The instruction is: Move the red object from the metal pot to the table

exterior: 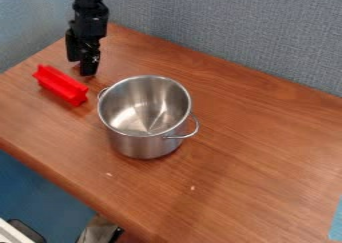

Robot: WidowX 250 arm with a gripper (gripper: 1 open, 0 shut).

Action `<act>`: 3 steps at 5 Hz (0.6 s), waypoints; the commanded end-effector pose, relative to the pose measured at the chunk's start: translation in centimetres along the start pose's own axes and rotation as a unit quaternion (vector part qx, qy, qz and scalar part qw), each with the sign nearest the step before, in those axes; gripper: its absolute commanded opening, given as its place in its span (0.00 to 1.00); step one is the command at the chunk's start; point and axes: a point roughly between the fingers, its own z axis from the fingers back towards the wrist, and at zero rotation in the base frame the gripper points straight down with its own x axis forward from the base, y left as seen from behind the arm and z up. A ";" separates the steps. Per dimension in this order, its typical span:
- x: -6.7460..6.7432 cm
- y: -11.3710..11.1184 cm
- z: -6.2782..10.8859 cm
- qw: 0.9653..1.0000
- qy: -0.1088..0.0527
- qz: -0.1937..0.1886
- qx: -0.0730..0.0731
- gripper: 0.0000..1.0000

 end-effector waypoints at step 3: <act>-0.5 2.5 1.9 1.000 -0.006 0.017 0.013 1.00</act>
